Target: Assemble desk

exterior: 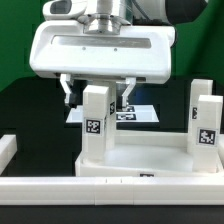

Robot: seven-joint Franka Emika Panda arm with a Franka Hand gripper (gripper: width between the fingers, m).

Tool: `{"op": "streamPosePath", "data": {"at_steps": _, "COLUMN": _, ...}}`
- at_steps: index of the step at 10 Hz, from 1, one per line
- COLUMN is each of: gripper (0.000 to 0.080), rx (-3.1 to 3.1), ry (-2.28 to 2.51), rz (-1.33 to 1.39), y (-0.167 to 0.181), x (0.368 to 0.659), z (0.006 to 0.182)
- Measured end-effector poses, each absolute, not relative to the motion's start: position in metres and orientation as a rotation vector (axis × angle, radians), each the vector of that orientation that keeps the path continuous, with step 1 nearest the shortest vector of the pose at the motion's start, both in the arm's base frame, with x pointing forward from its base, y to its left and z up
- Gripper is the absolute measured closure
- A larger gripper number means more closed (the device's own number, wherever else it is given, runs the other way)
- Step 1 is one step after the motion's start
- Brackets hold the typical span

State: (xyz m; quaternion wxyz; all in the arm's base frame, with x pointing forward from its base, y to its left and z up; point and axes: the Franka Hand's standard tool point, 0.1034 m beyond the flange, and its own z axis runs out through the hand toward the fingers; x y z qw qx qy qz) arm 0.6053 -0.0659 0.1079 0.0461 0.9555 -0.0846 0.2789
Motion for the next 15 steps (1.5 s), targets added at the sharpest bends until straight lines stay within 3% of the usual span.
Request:
{"op": "streamPosePath", "data": {"at_steps": 1, "gripper": 0.0166, "rx": 2.917, "ry": -0.258, "rz": 0.851, "y": -0.066, "x": 0.605, "z": 0.108}}
{"op": "streamPosePath", "data": {"at_steps": 2, "gripper": 0.0154, "rx": 2.917, "ry": -0.258, "rz": 0.852, "y": -0.066, "x": 0.605, "z": 0.108}}
{"op": "streamPosePath", "data": {"at_steps": 9, "gripper": 0.0151, "rx": 2.933, "ry": -0.263, "rz": 0.836, "y": -0.064, "x": 0.605, "z": 0.108}}
{"op": "streamPosePath", "data": {"at_steps": 11, "gripper": 0.0151, "rx": 3.024, "ry": -0.285, "rz": 0.776, "y": -0.056, "x": 0.606, "z": 0.136}}
{"op": "streamPosePath", "data": {"at_steps": 13, "gripper": 0.0151, "rx": 3.092, "ry": -0.298, "rz": 0.698, "y": -0.055, "x": 0.610, "z": 0.143}}
{"op": "streamPosePath", "data": {"at_steps": 15, "gripper": 0.0151, "rx": 3.130, "ry": -0.314, "rz": 0.606, "y": -0.058, "x": 0.611, "z": 0.129}}
